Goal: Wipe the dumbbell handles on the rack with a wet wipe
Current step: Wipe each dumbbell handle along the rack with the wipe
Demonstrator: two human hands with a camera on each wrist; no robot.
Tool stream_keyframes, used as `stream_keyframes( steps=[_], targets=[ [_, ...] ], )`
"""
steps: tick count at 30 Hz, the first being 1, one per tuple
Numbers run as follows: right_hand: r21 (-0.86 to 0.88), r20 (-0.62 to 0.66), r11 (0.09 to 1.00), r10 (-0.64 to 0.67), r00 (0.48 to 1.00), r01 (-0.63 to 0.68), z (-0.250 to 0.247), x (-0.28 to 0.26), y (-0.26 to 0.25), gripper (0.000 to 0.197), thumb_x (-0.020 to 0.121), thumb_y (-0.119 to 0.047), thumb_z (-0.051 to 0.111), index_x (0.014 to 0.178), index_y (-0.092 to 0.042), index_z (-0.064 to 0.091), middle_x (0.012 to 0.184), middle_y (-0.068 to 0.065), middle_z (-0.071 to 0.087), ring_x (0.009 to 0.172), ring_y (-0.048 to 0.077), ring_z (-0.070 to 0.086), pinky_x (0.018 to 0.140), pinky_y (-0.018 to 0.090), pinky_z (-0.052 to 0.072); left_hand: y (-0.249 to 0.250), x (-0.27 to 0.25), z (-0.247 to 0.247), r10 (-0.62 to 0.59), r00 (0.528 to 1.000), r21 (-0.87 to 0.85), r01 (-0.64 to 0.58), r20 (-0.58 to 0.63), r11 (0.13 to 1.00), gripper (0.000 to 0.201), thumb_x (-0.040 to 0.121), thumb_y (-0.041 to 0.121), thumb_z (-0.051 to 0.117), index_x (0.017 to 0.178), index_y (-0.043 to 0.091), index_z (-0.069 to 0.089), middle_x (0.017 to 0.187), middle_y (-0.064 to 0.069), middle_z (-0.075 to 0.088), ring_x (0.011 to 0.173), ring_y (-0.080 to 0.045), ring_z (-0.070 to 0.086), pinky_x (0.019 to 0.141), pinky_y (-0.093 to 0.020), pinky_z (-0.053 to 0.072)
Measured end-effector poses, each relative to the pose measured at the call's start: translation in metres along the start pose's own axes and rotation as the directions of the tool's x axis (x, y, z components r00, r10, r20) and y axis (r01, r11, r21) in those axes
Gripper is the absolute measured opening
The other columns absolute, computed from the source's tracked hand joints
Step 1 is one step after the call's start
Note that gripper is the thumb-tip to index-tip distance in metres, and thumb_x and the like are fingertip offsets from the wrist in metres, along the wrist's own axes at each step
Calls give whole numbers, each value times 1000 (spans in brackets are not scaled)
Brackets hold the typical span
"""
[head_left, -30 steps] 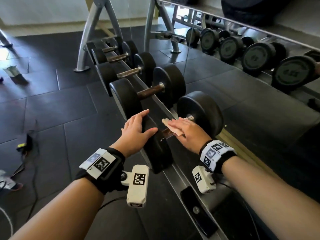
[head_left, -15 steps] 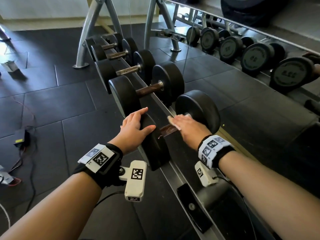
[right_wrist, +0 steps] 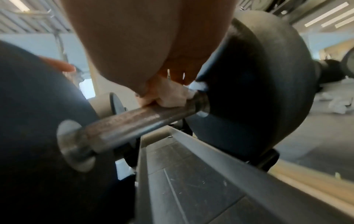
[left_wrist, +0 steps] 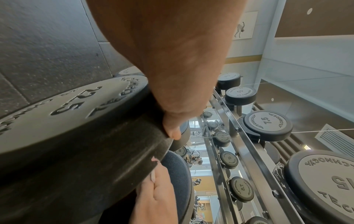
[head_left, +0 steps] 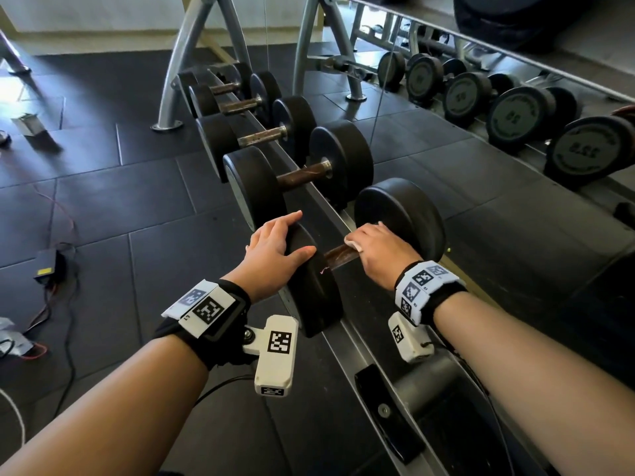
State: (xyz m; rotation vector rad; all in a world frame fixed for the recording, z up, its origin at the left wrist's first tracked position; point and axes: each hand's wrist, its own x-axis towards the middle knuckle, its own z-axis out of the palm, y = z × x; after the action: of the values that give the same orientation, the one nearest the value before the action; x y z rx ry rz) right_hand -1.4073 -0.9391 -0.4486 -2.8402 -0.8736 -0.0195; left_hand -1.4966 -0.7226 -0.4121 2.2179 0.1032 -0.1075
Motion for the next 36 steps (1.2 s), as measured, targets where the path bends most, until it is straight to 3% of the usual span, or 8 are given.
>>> stream_keyframes(
  steps=[5, 7, 10, 14, 21, 27, 33, 36],
  targets=[
    [393, -125, 919, 43, 991, 10, -12, 15, -5, 21, 100, -15, 50, 112, -20, 66, 119, -1, 51, 112, 18, 54, 98, 28, 42, -1, 0, -1, 6, 1000, 5, -6, 8, 1000, 67, 96, 38, 58, 151, 41, 20, 157, 7, 22, 146, -21, 12, 121, -54, 13],
    [214, -204, 975, -25, 979, 69, -21, 22, 2, 23, 98, -9, 51, 116, -14, 64, 114, 3, 54, 106, 19, 56, 95, 31, 46, -1, 0, -1, 7, 1000, 22, -7, -1, 1000, 67, 96, 39, 58, 152, 40, 20, 157, 5, 23, 147, -22, 12, 121, -55, 13],
    [-21, -64, 993, -119, 991, 118, -22, 22, 7, 30, 94, -7, 55, 121, -16, 62, 117, 4, 55, 111, 20, 52, 99, 34, 45, 0, -1, 0, 8, 1000, 26, -7, -13, 1000, 67, 96, 39, 58, 152, 39, 21, 158, 4, 23, 147, -22, 12, 120, -56, 13],
    [-54, 72, 998, -8, 997, 12, -5, 15, 4, 29, 94, -11, 54, 119, -19, 65, 119, 3, 58, 112, 23, 56, 95, 40, 49, 2, -3, 0, 14, 1000, 21, -14, -9, 1000, 66, 96, 38, 57, 152, 38, 21, 157, 4, 23, 147, -21, 12, 120, -58, 12],
    [284, -29, 954, 109, 994, -96, 8, 12, -5, 26, 102, -23, 42, 108, -24, 68, 105, 4, 67, 99, 21, 58, 88, 34, 44, 3, -3, -1, 15, 1000, 27, -15, -1, 1000, 63, 97, 38, 57, 151, 40, 23, 157, 5, 22, 147, -22, 12, 120, -58, 12],
    [671, 69, 724, 151, 986, -157, -1, 16, -18, 29, 104, -26, 40, 98, -31, 67, 94, -10, 68, 95, 9, 62, 84, 29, 49, 2, -3, -1, 24, 1000, 25, -24, 2, 999, 64, 97, 38, 57, 151, 40, 22, 157, 4, 22, 147, -22, 11, 120, -59, 12],
    [595, -163, 801, 198, 967, -64, -8, 12, -10, 25, 105, -21, 38, 101, -25, 63, 83, -25, 65, 86, -10, 60, 69, 6, 40, 1, -2, -1, 26, 1000, 25, -26, 6, 999, 65, 97, 39, 57, 151, 40, 22, 157, 5, 22, 147, -21, 11, 120, -58, 12],
    [409, -66, 909, 121, 990, -84, 3, 3, -10, 26, 102, -13, 42, 104, -25, 65, 89, -13, 66, 89, 1, 63, 77, 16, 45, 0, -2, 0, 26, 1000, 23, -27, 11, 999, 65, 97, 39, 57, 151, 40, 22, 157, 6, 22, 146, -22, 12, 120, -59, 13]
  ],
)
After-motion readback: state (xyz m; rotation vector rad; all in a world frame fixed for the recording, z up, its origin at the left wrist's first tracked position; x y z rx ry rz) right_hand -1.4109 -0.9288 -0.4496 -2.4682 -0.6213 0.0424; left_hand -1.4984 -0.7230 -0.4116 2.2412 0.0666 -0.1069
